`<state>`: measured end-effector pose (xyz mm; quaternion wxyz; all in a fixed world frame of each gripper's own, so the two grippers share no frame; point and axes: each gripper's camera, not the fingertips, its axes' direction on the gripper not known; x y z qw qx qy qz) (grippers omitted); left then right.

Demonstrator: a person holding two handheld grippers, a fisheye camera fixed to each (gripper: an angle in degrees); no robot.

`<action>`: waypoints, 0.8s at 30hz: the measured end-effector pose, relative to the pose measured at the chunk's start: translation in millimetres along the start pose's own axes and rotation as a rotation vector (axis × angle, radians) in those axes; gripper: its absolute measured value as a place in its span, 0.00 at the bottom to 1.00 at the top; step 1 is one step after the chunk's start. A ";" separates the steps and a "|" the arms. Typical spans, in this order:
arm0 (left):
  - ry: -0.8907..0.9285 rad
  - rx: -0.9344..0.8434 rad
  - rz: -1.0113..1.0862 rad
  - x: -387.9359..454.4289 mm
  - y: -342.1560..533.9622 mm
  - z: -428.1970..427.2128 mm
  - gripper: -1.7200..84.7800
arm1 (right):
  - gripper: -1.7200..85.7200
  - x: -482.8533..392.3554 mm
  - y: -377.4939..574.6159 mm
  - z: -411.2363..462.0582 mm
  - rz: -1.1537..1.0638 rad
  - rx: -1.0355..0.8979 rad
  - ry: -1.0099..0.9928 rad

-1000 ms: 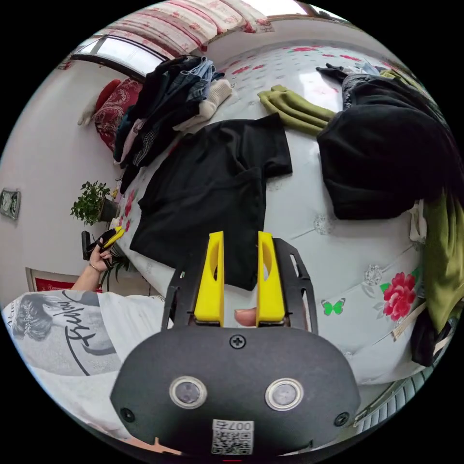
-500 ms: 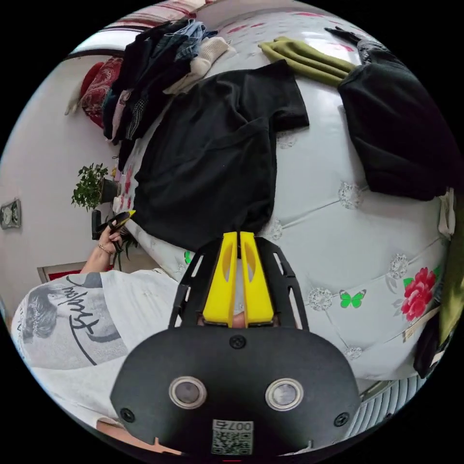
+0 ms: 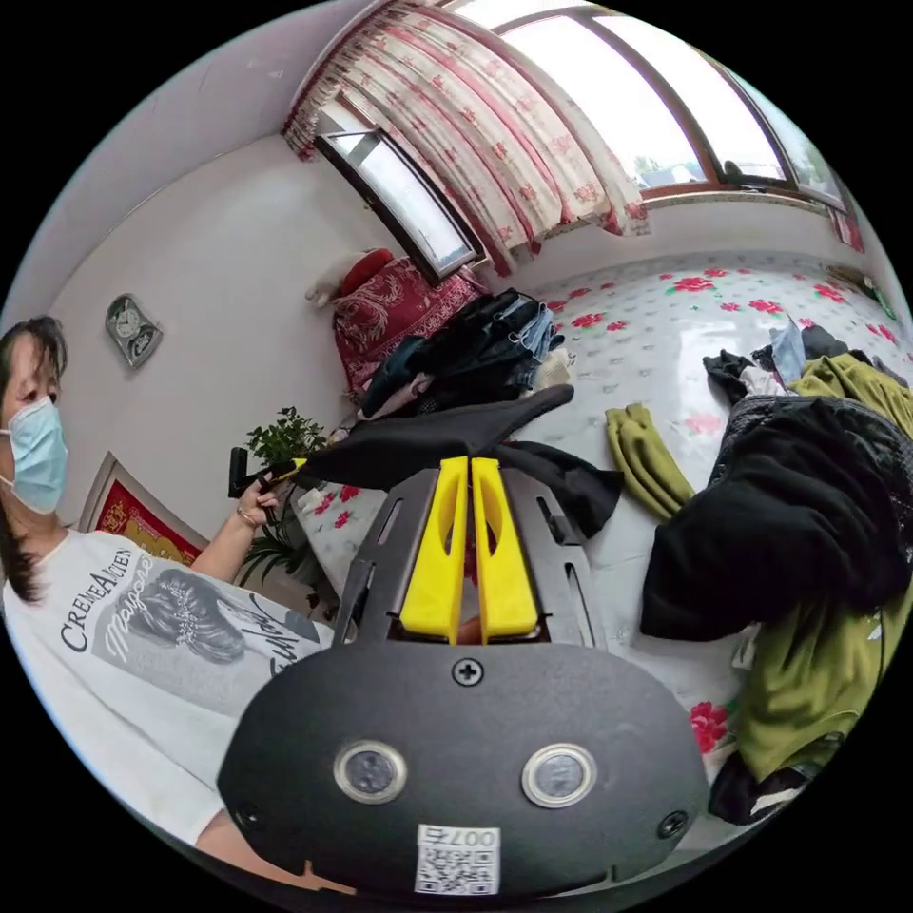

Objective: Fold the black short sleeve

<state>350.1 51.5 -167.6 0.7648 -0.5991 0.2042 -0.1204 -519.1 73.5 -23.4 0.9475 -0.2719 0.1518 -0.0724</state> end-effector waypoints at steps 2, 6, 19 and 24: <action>-0.071 -0.069 -0.002 -1.7 66.1 3.4 0.01 | 0.02 -6.4 38.8 -4.2 0.003 -0.063 0.048; -0.095 -0.222 -0.185 -45.8 185.6 50.0 0.01 | 0.02 23.4 153.6 25.4 0.195 -0.276 0.132; -0.236 -0.301 -0.442 -109.1 373.9 80.7 0.04 | 0.04 92.4 266.1 -10.9 0.558 -0.201 0.124; -0.237 -0.200 -0.349 -82.0 358.3 74.6 0.07 | 0.06 146.2 243.5 -20.3 0.678 -0.023 0.093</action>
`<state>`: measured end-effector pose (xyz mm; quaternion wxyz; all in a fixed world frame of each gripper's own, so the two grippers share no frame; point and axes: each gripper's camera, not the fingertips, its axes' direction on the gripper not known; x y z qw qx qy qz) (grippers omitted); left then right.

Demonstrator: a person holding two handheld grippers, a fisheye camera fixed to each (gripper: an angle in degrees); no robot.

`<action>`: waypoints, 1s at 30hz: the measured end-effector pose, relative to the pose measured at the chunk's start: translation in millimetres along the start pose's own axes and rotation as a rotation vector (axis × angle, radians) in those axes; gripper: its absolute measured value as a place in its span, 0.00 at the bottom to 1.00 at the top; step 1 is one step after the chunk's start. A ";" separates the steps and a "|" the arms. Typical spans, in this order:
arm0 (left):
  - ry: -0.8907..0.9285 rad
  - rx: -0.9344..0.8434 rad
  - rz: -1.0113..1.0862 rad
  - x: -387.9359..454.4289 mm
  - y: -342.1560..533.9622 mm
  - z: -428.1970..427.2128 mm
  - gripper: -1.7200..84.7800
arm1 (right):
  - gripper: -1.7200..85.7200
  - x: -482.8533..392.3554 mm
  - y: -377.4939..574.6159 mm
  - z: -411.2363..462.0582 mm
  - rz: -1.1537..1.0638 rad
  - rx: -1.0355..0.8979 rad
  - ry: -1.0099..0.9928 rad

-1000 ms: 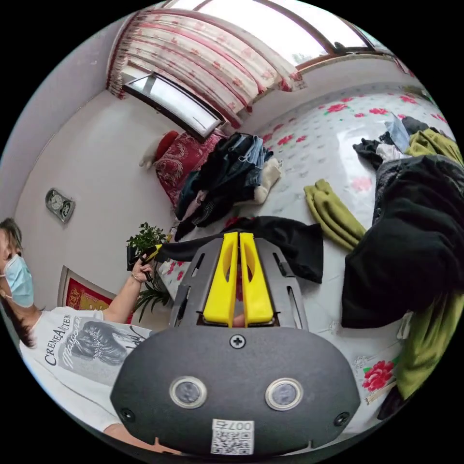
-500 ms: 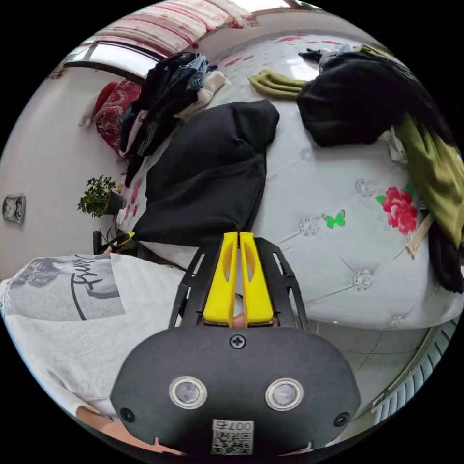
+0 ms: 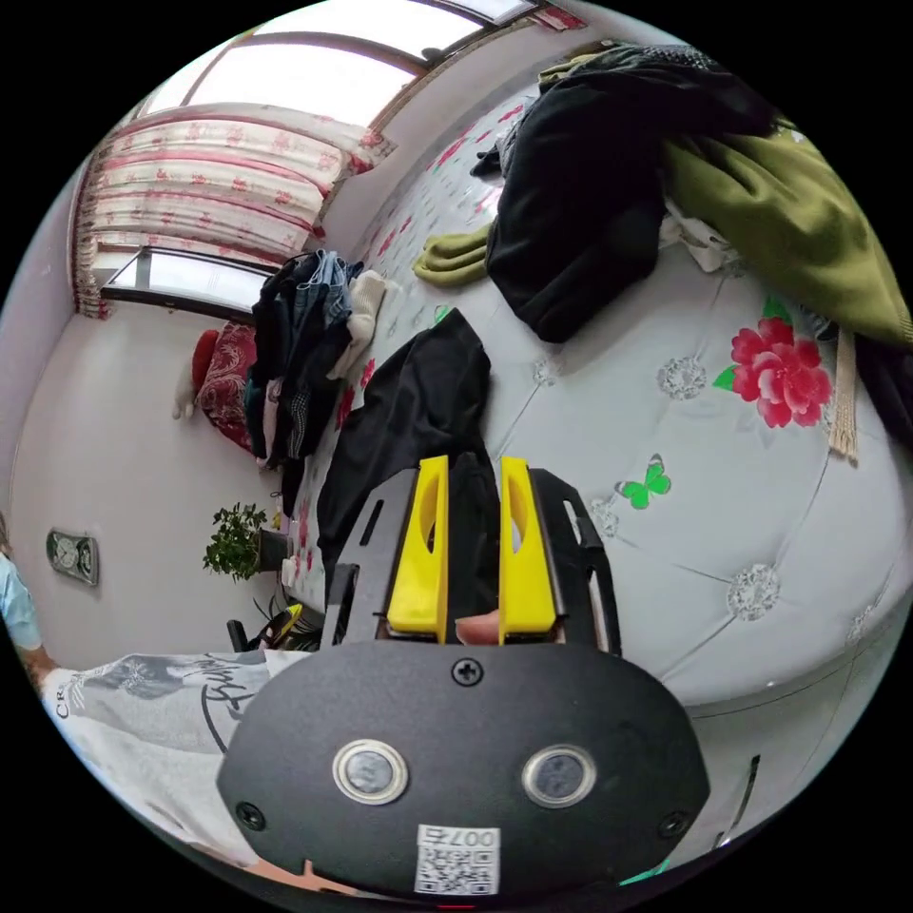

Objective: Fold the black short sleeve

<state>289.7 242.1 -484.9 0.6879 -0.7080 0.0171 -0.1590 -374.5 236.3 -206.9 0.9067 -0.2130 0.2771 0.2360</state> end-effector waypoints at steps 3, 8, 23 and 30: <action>0.064 0.004 0.161 58.2 -35.6 28.2 0.08 | 0.07 2.6 -33.1 17.5 0.003 0.014 0.045; 0.188 -0.084 0.383 167.9 -94.6 116.0 0.10 | 0.06 9.4 -78.5 48.7 0.019 -0.012 0.083; 0.321 -0.505 1.020 529.4 -108.1 462.6 0.14 | 0.04 129.9 9.3 -28.1 0.295 0.166 -0.214; 0.290 -0.652 1.209 595.5 -41.9 574.6 0.13 | 0.09 133.7 13.4 -18.2 0.285 0.167 -0.285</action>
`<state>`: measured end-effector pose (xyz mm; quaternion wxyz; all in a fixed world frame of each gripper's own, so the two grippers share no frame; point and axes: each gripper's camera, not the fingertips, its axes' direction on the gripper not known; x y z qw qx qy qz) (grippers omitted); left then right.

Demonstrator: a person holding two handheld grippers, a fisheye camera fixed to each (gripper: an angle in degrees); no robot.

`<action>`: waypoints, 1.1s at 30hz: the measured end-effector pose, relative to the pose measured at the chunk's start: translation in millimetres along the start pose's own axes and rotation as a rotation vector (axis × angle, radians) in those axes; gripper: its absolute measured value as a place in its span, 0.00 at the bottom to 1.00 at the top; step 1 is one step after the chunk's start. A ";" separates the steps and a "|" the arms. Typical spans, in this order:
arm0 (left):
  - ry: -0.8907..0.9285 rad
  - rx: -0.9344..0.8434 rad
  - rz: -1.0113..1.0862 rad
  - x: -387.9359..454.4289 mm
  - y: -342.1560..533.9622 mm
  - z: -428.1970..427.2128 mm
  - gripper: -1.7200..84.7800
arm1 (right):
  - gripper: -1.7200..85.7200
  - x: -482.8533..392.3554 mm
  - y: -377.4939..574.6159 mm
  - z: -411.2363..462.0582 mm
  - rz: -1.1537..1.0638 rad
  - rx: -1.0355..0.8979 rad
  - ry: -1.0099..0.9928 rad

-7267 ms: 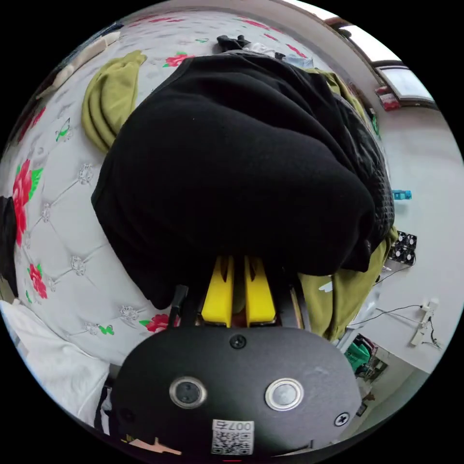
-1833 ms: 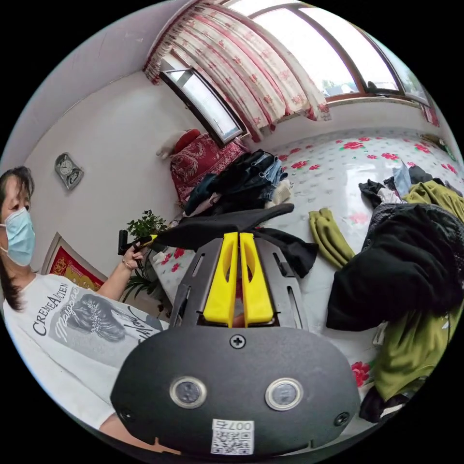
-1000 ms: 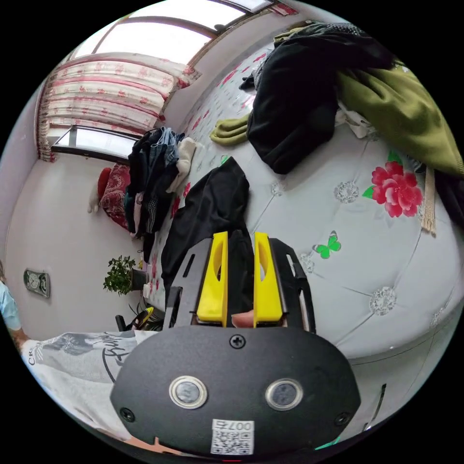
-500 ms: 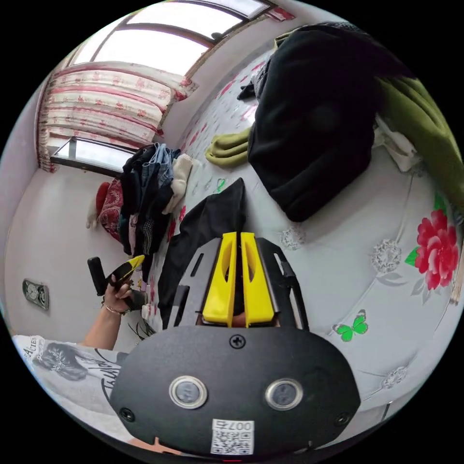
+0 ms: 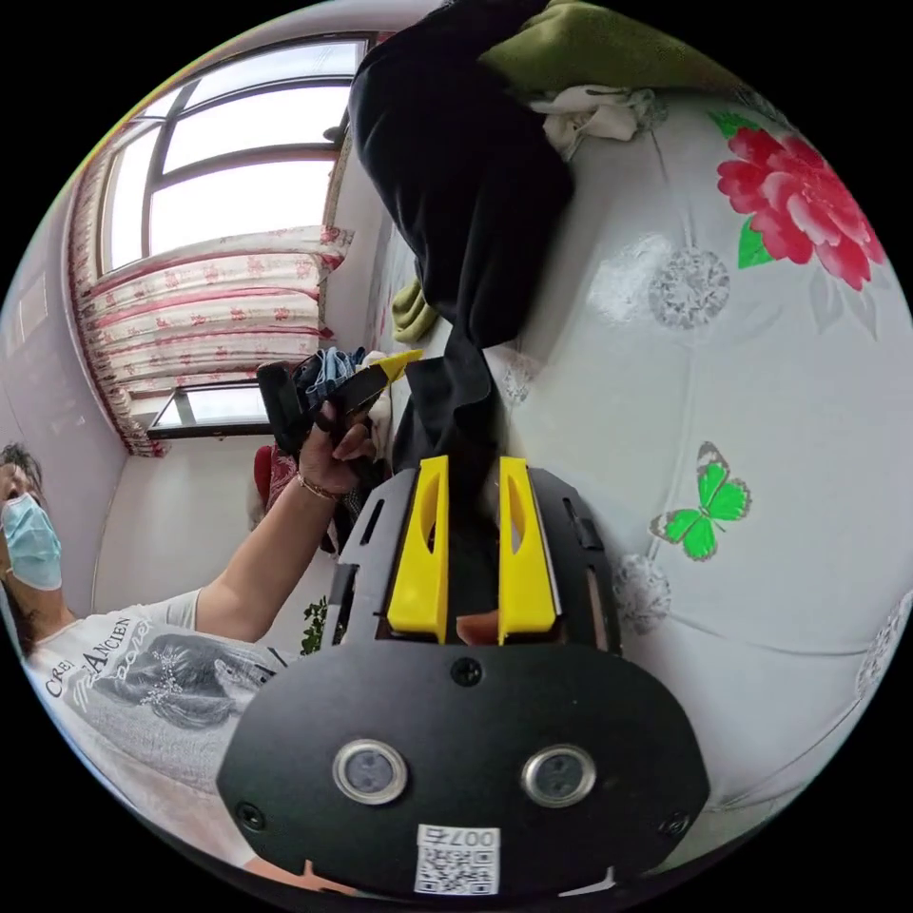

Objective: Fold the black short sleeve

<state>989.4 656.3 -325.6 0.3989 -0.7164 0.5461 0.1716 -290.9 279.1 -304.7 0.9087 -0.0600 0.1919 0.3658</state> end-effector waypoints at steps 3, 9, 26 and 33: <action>-0.103 -0.039 -0.004 1.3 -0.6 34.1 0.02 | 0.11 -6.5 2.1 9.2 -0.019 -0.019 -0.015; 0.028 0.096 -0.060 -17.9 35.9 9.2 0.01 | 0.09 -43.1 20.5 46.8 -0.198 -0.107 0.121; 0.021 0.567 -0.452 -107.8 354.9 -136.8 0.02 | 0.02 -191.6 263.3 247.0 -1.413 -0.545 0.521; 0.064 0.527 -0.614 -113.7 438.2 -122.8 0.10 | 0.04 -156.2 318.7 337.3 -1.389 -0.859 0.442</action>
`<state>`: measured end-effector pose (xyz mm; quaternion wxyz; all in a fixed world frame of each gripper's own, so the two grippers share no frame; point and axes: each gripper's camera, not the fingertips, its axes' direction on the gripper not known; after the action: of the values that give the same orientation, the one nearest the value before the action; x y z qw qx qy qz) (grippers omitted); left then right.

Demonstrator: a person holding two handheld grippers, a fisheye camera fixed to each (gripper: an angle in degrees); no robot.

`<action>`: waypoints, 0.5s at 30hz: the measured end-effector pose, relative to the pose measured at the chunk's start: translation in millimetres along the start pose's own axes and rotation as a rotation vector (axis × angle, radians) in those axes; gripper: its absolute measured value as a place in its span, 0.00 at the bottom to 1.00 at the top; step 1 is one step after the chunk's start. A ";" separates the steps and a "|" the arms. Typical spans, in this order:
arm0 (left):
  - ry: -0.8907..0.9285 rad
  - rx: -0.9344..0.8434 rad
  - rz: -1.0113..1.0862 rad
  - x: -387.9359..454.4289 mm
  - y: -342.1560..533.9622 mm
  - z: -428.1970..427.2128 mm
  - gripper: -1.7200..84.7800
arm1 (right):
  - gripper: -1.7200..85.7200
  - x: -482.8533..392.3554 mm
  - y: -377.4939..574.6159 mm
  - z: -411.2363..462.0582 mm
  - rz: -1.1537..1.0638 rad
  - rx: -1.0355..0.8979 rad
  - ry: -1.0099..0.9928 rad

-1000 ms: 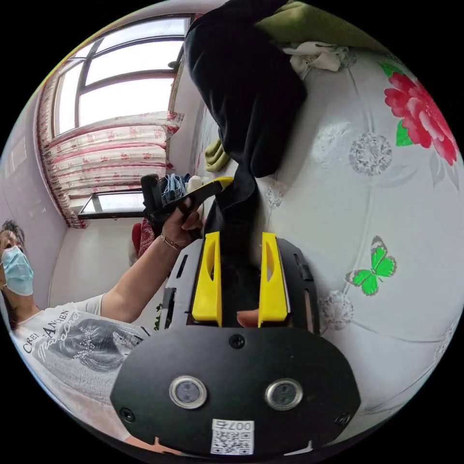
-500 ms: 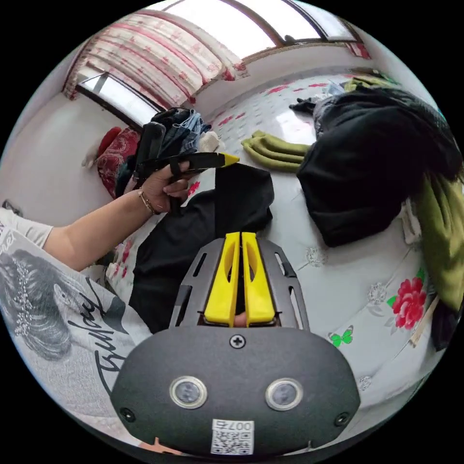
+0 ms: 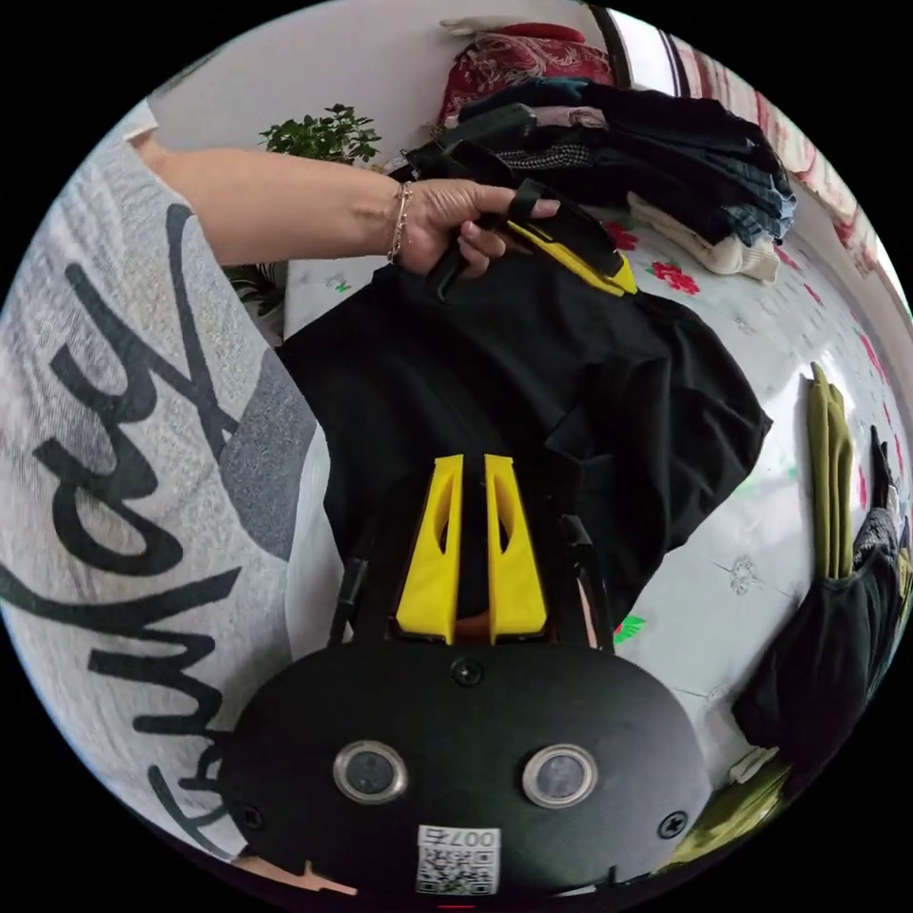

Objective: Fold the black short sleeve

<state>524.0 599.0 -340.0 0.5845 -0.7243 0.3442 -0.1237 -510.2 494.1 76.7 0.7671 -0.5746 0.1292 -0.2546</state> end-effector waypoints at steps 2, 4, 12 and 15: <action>0.009 -0.062 0.023 8.9 -2.7 19.8 0.11 | 0.04 9.6 1.7 -2.2 0.061 0.038 -0.003; -0.023 -0.132 0.053 18.4 -6.6 44.1 0.11 | 0.04 27.3 11.6 -6.9 0.160 0.092 0.057; -0.137 -0.213 0.055 23.8 -36.5 74.3 0.02 | 0.03 72.4 13.8 71.7 0.245 -0.057 -0.048; -0.156 -0.232 0.045 23.4 -37.9 68.2 0.01 | 0.02 61.0 29.2 78.0 0.171 -0.050 -0.063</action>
<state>594.3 638.9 -329.4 0.5244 -0.7866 0.3259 -0.0129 -413.7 531.0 78.6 0.7750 -0.5882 0.1599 -0.1669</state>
